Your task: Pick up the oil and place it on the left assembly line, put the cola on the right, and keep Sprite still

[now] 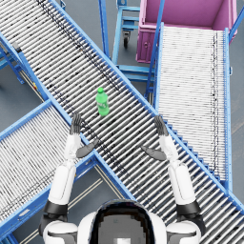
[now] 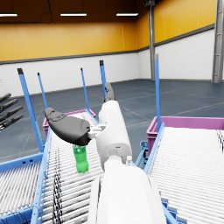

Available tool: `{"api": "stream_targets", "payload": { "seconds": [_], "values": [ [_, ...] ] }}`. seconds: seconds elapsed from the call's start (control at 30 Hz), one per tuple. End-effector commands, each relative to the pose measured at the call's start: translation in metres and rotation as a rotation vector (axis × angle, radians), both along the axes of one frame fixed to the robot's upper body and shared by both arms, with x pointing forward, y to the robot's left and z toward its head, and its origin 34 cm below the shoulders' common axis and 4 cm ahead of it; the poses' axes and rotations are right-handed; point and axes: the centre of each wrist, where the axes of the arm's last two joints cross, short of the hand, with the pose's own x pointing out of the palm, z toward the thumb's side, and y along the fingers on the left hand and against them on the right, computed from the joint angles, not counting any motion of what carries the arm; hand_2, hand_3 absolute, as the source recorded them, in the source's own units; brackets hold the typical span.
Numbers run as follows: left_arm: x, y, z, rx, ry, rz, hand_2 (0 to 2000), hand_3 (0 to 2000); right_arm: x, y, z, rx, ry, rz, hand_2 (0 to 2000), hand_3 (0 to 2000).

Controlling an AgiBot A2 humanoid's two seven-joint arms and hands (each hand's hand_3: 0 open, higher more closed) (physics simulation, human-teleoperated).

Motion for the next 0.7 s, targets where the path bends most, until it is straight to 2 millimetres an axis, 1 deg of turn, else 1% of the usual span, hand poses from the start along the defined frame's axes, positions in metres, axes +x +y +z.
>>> {"api": "stream_targets", "payload": {
  "seconds": [0.03,0.7],
  "values": [
    [0.0,0.0,0.0,0.0,0.0,0.0,0,0,0.0,0.0,0.0,0.0,0.0,0.0,0,0],
    [0.0,0.0,0.0,0.0,0.0,0.0,0,0,0.0,0.0,0.0,0.0,0.0,0.0,0,0]
  ]
}}
